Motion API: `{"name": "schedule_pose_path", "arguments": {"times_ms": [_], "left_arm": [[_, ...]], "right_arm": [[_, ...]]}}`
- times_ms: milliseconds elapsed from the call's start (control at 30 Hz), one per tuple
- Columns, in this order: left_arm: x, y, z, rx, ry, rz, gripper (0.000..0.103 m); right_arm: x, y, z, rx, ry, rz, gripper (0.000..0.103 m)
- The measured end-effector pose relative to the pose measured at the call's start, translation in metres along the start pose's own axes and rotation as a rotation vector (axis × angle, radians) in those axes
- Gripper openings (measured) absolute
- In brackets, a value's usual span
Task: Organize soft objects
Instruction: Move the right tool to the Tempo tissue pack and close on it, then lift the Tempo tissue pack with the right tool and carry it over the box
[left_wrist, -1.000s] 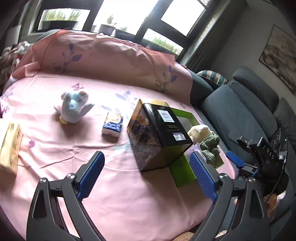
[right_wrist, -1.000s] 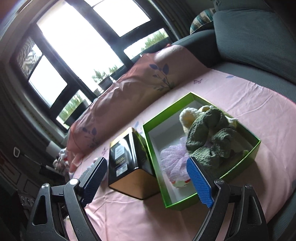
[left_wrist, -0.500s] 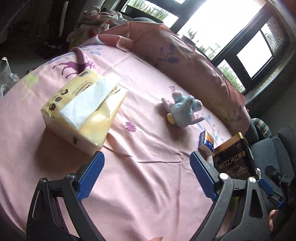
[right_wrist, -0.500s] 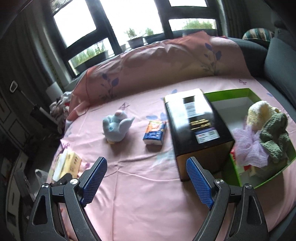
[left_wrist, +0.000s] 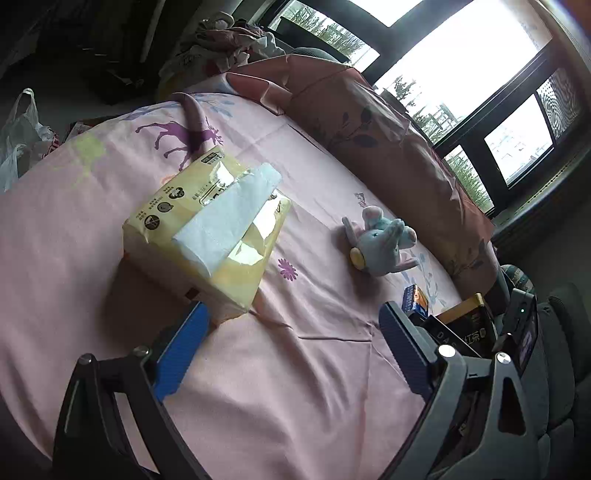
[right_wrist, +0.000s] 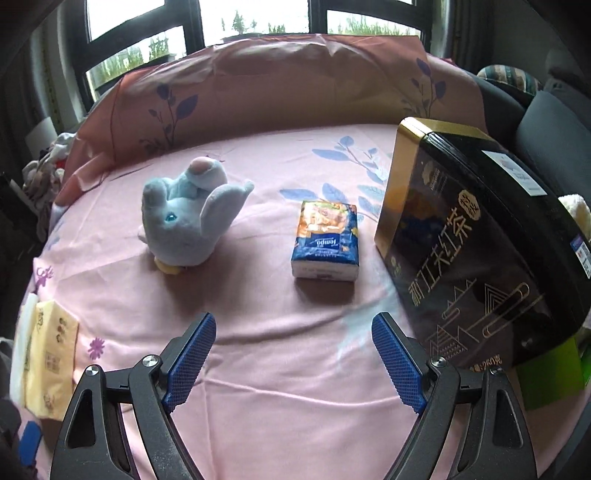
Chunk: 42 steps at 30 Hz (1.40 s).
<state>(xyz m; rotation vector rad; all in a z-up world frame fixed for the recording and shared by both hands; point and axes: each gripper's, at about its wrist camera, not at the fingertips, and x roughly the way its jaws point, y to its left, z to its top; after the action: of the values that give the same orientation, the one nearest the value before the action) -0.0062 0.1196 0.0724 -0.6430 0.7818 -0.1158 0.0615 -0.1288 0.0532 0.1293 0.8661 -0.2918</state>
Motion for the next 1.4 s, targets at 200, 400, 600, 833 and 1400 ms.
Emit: {"name": "schedule_pose_path", "arguments": {"times_ms": [200, 400, 600, 833, 1400], "left_arm": [[0.000, -0.001, 0.000, -0.007, 0.009, -0.005, 0.093], [-0.001, 0.002, 0.003, -0.026, -0.001, 0.002, 0.093], [0.002, -0.001, 0.002, -0.001, 0.030, -0.006, 0.093], [0.006, -0.004, 0.001, 0.010, 0.046, 0.010, 0.093], [0.007, 0.002, -0.002, 0.001, 0.059, 0.055, 0.093]], "right_arm": [[0.029, 0.011, 0.022, -0.034, -0.003, -0.110, 0.088], [0.055, 0.012, 0.040, -0.038, 0.042, -0.160, 0.082], [0.072, 0.022, 0.048, -0.131, 0.059, -0.246, 0.073], [0.077, 0.011, 0.050, -0.071, 0.114, -0.176, 0.053], [-0.020, 0.027, -0.062, -0.343, 0.278, 0.289, 0.053]]}}
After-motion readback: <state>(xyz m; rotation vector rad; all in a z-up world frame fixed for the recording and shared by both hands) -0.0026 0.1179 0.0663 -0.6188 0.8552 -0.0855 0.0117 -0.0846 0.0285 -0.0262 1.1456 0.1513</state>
